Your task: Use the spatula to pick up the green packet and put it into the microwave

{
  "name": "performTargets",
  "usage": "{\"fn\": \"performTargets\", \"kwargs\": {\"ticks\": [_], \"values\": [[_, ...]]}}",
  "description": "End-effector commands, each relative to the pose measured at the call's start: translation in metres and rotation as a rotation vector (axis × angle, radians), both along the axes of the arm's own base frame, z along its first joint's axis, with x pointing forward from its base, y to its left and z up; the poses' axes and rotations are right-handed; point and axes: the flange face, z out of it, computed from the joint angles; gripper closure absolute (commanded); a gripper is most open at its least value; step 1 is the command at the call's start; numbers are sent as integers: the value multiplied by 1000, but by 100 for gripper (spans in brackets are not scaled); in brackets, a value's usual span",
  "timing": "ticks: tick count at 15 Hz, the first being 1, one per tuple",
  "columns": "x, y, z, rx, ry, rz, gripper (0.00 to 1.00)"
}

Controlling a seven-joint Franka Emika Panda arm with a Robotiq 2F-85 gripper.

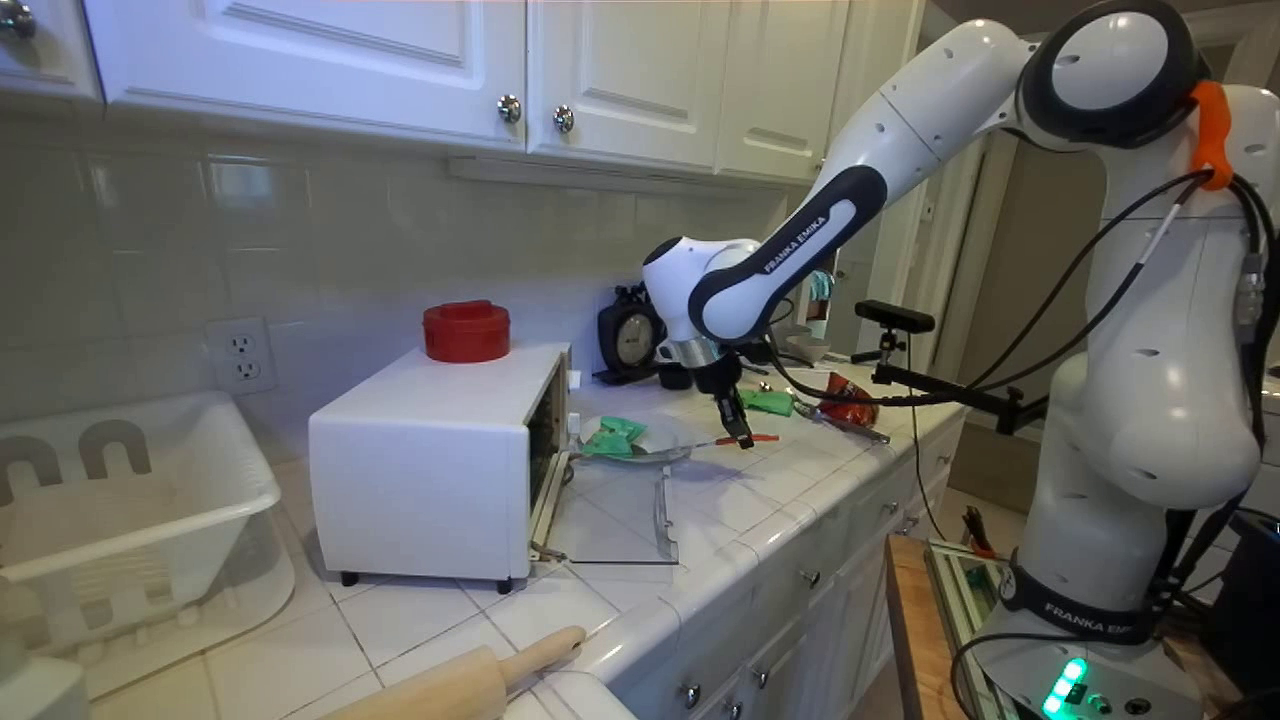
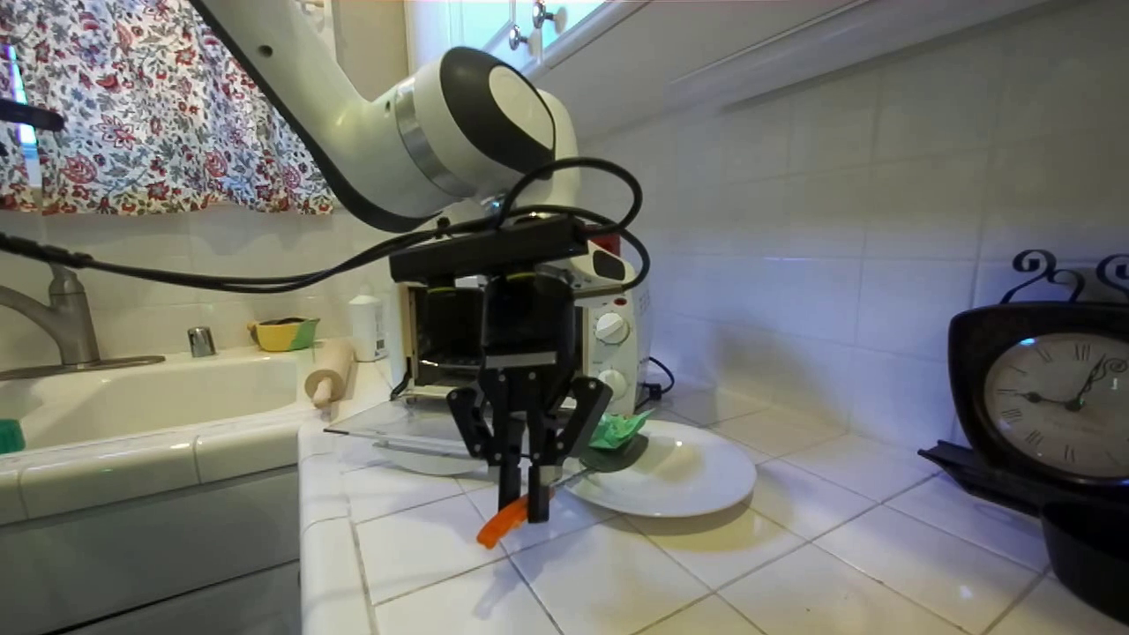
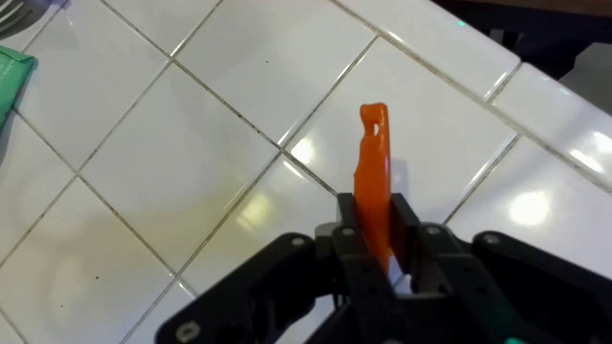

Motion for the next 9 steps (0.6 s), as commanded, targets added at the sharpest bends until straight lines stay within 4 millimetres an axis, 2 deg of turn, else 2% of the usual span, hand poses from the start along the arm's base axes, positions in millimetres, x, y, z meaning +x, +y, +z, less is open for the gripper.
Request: {"fn": "performTargets", "kwargs": {"ticks": [1,9], "values": [[2,-10,3,80,-4,-15,95],[-13,-14,30,41,-99,-51,95]]}}
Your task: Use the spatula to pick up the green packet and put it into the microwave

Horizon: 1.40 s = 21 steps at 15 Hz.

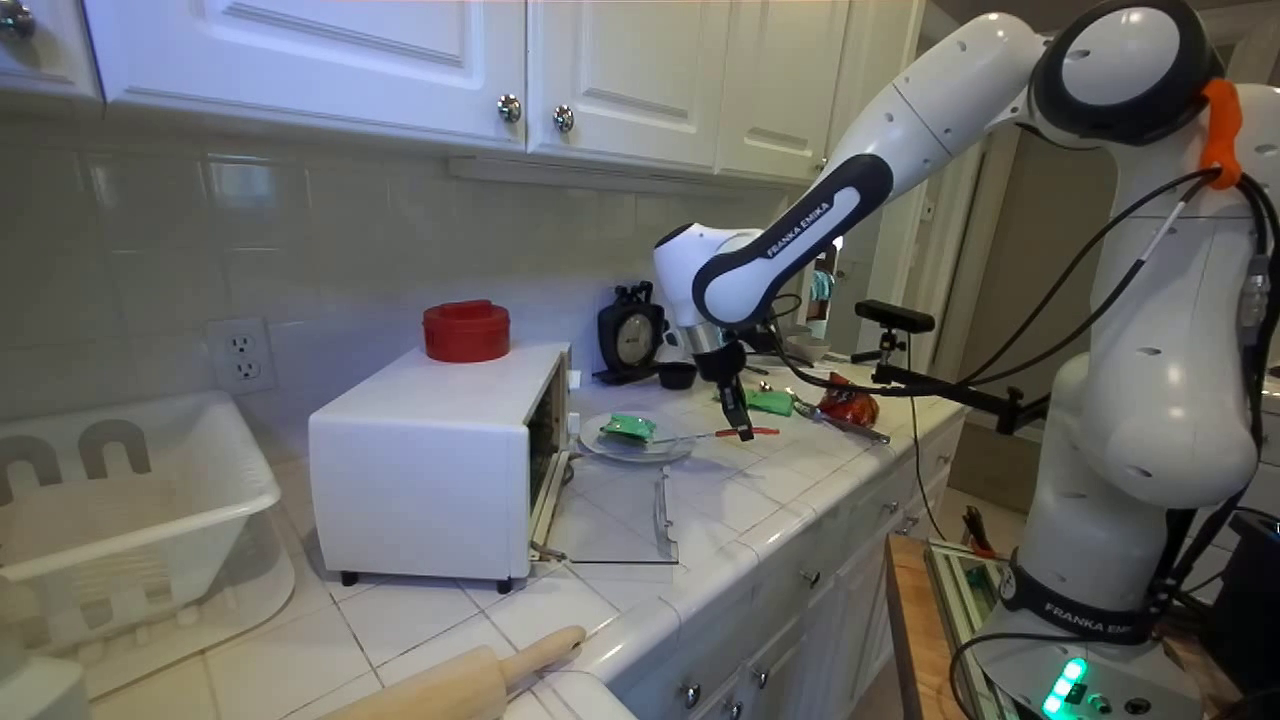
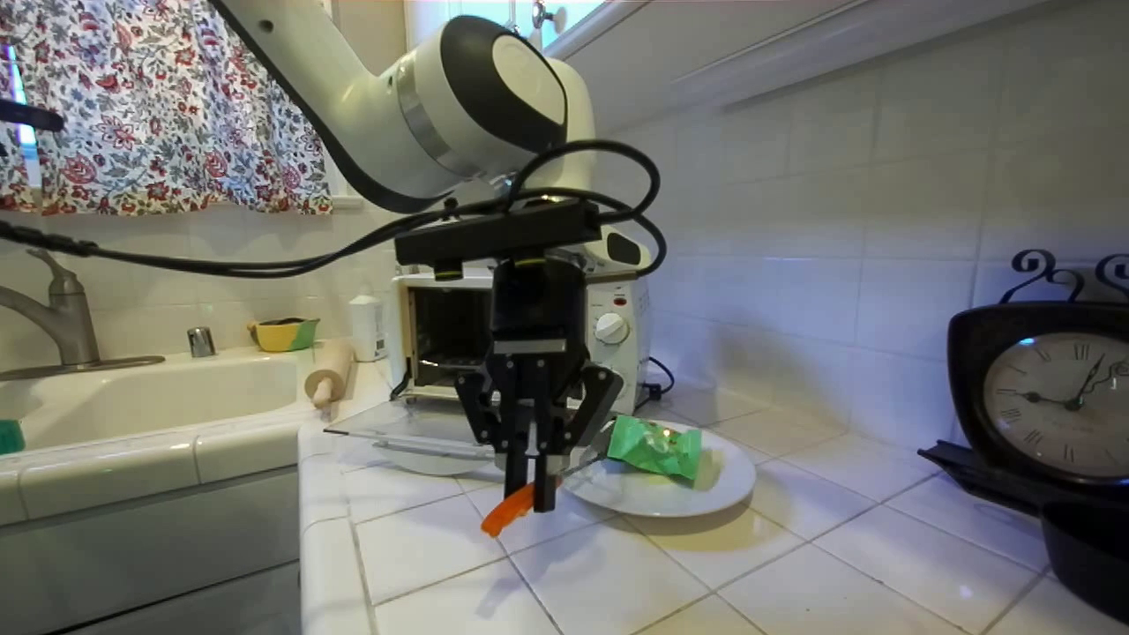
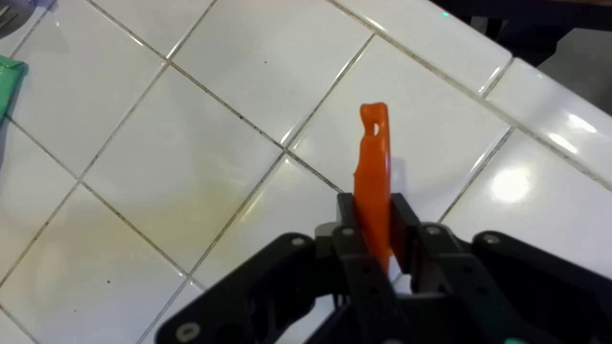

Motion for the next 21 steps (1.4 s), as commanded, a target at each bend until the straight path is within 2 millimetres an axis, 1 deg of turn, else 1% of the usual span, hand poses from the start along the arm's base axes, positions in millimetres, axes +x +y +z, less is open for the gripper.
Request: {"fn": "performTargets", "kwargs": {"ticks": [1,4,8,11,17,21], "values": [[-9,-1,17,-17,-69,-22,95],[-7,-5,18,-67,-93,-57,95],[-6,-5,13,-103,-110,-85,95],[-7,-5,6,-111,-85,-108,95],[-13,-8,-8,-44,48,-152,95],[-15,-9,-9,9,92,-186,95]]}}
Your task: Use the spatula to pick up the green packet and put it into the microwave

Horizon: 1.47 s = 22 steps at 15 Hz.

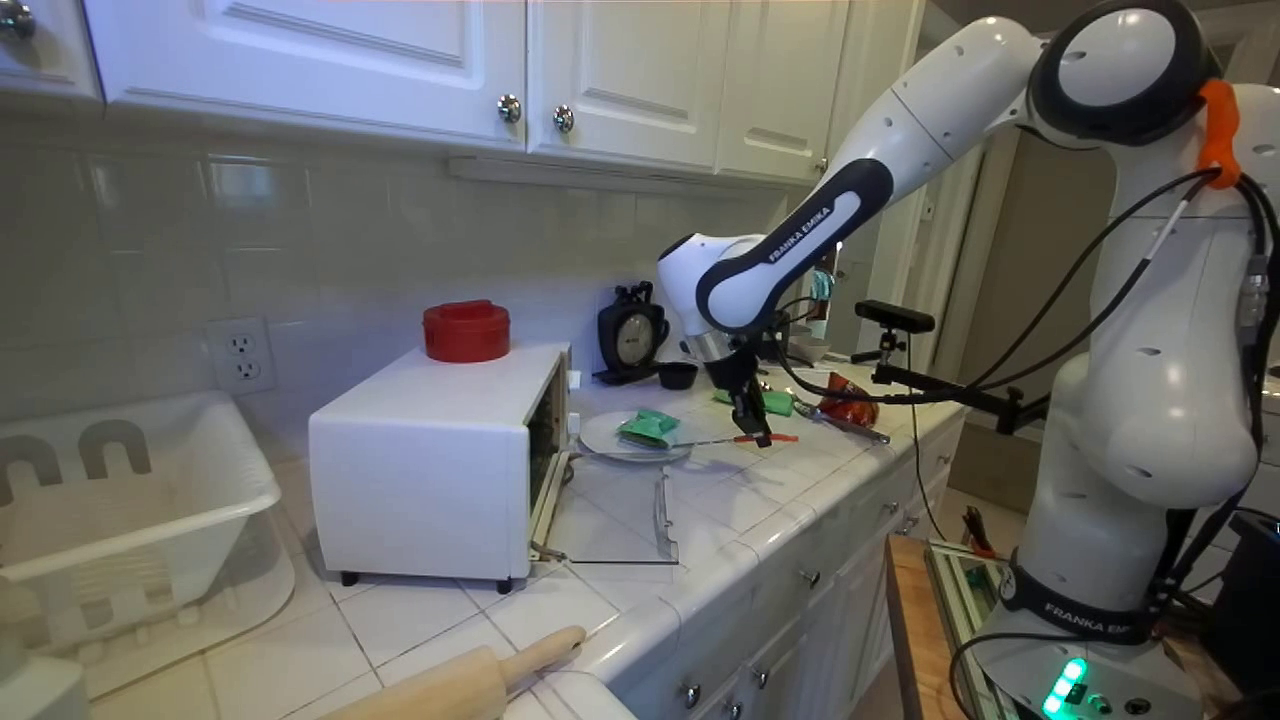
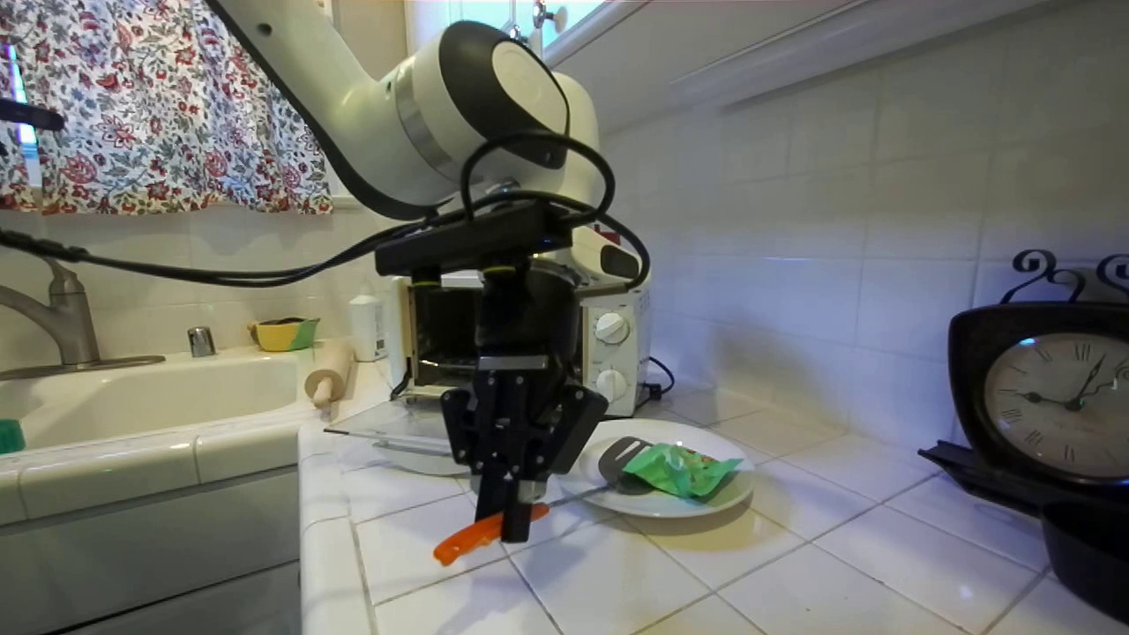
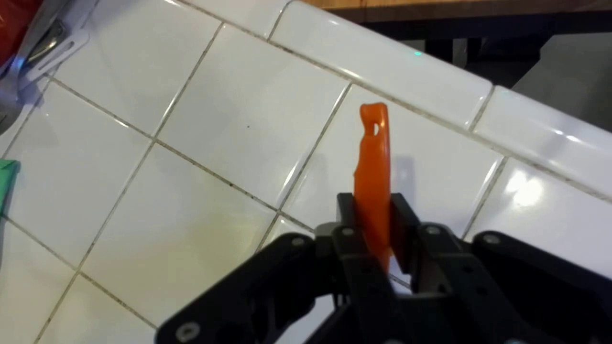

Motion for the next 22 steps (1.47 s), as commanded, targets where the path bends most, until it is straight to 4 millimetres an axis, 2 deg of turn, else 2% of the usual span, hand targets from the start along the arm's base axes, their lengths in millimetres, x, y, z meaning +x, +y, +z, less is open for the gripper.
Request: {"fn": "performTargets", "kwargs": {"ticks": [1,6,11,22], "values": [[2,-5,5,62,31,-46,95],[6,-12,16,85,20,-138,95],[11,-19,20,93,9,-186,95],[23,-21,0,-25,-14,-336,95]]}}
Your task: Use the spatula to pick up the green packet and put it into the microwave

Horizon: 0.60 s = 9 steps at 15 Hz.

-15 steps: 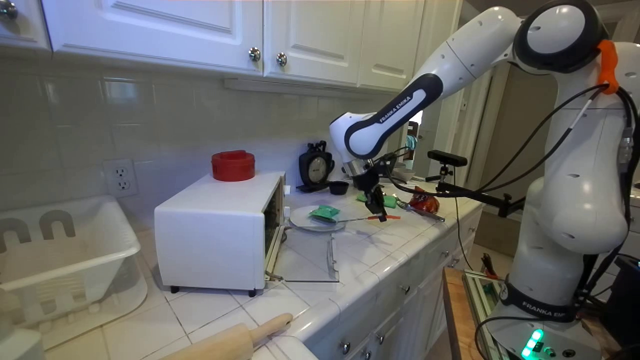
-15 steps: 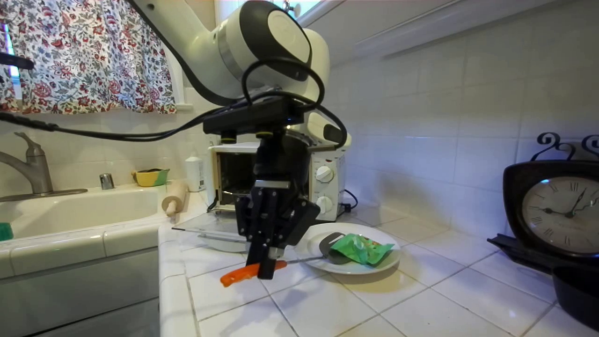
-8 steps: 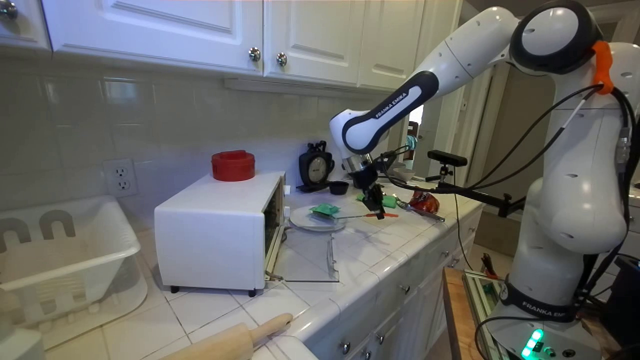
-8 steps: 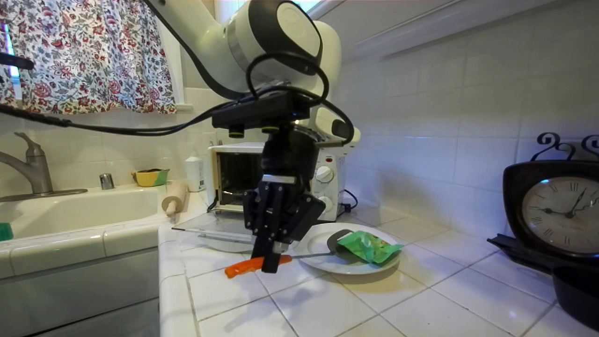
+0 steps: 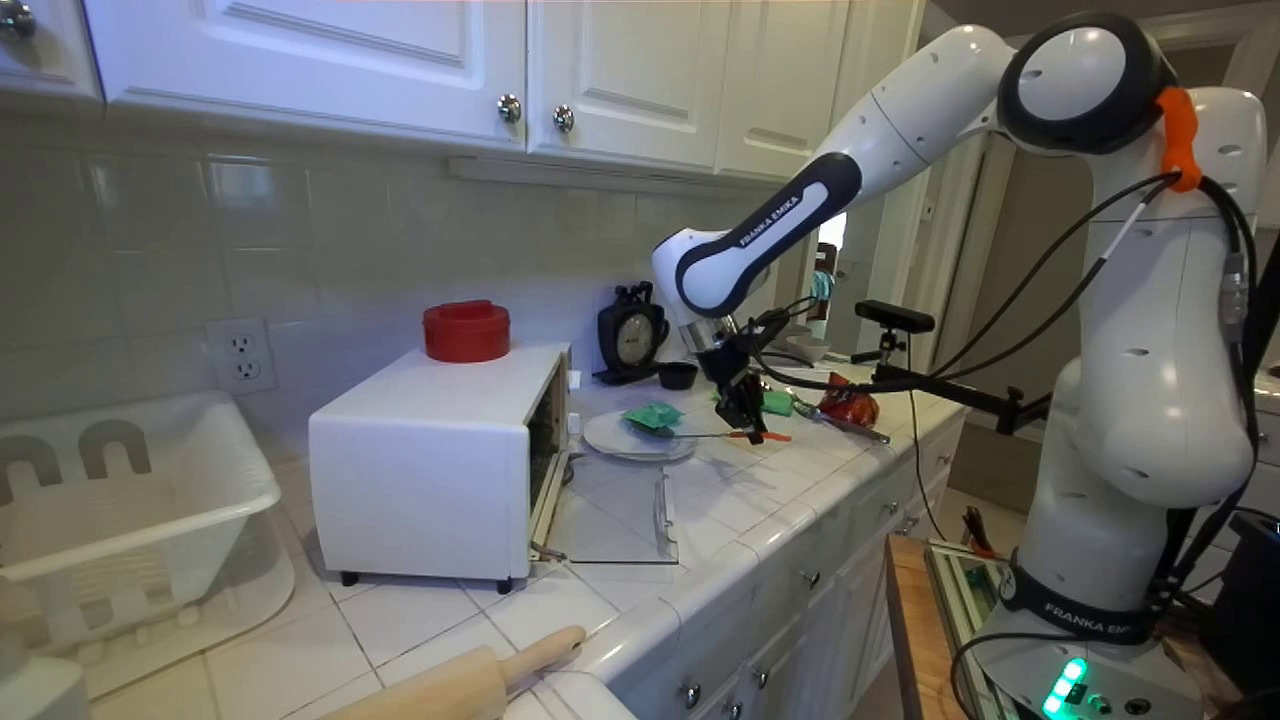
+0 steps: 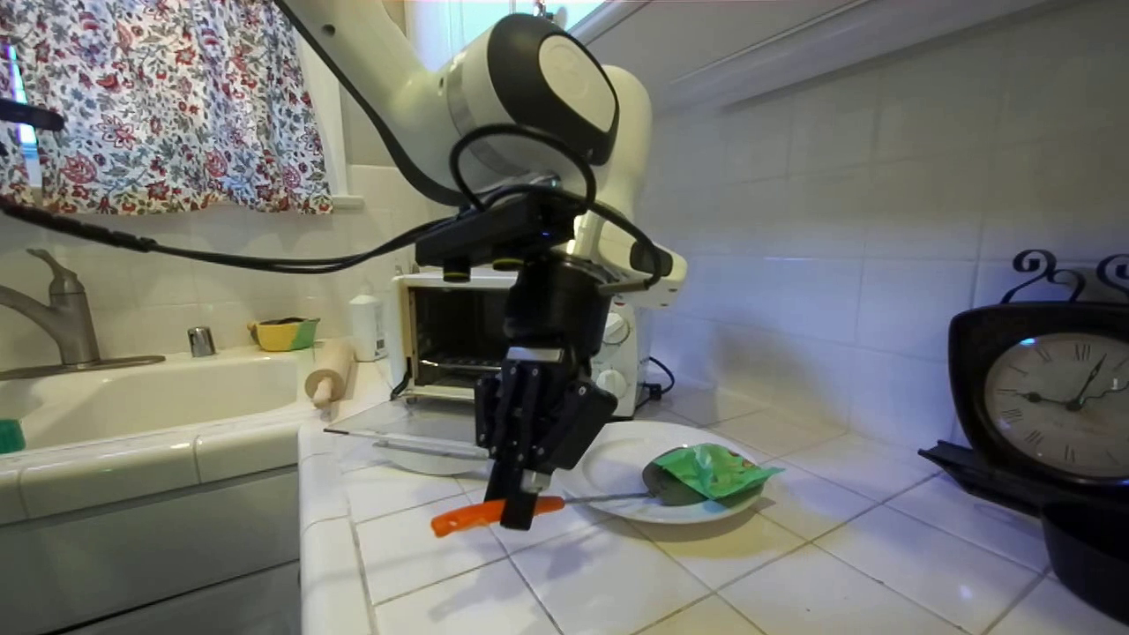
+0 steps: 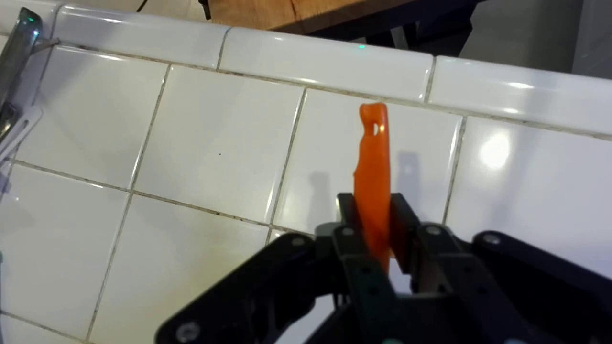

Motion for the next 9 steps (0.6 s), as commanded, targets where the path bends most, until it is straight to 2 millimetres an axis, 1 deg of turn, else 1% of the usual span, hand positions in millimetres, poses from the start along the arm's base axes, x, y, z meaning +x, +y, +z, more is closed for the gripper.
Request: {"fn": "performTargets", "kwargs": {"ticks": [1,4,7,9], "values": [[7,0,-3,-43,-16,-60,95],[10,4,-2,-115,-70,-81,95],[15,8,-3,-253,-145,-76,95],[16,10,-9,-349,-160,-60,95]]}}
